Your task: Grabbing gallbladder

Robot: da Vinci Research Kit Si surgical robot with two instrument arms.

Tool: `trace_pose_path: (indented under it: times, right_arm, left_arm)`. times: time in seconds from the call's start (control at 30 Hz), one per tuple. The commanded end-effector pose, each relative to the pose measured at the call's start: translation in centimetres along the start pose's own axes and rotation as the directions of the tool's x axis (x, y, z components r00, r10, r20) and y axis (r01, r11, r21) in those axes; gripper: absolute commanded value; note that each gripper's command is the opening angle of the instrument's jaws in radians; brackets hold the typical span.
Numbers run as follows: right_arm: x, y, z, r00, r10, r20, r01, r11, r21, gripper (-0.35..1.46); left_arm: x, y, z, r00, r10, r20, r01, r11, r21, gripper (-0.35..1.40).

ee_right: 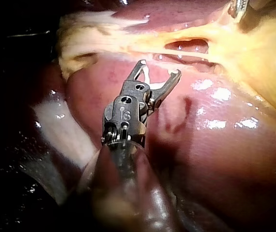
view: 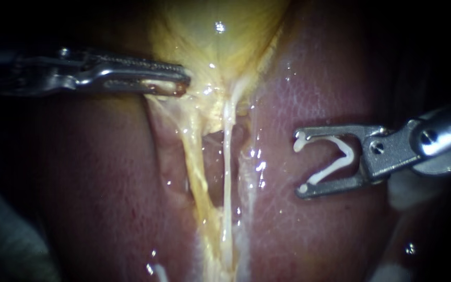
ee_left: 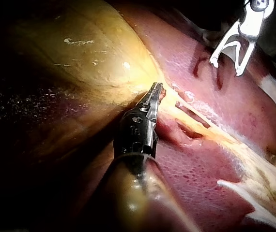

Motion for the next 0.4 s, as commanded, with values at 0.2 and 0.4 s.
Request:
trace_pose_path:
  times: [0.2, 0.4]
  right_arm:
    - [0.00, 0.00, 0.00, 1.000, 0.000, 0.000, 0.000, 1.000, 0.000, 0.50]
    - [0.00, 0.00, 0.00, 1.000, 0.000, 0.000, 0.000, 1.000, 0.000, 0.50]
  left_arm:
    - [-0.01, 0.02, -0.01, 1.0000, -0.004, -0.003, 0.004, 1.000, 0.011, -0.35]
    - [-0.02, 0.01, 0.00, 1.0000, -0.006, -0.003, 0.006, 1.000, 0.015, -0.35]
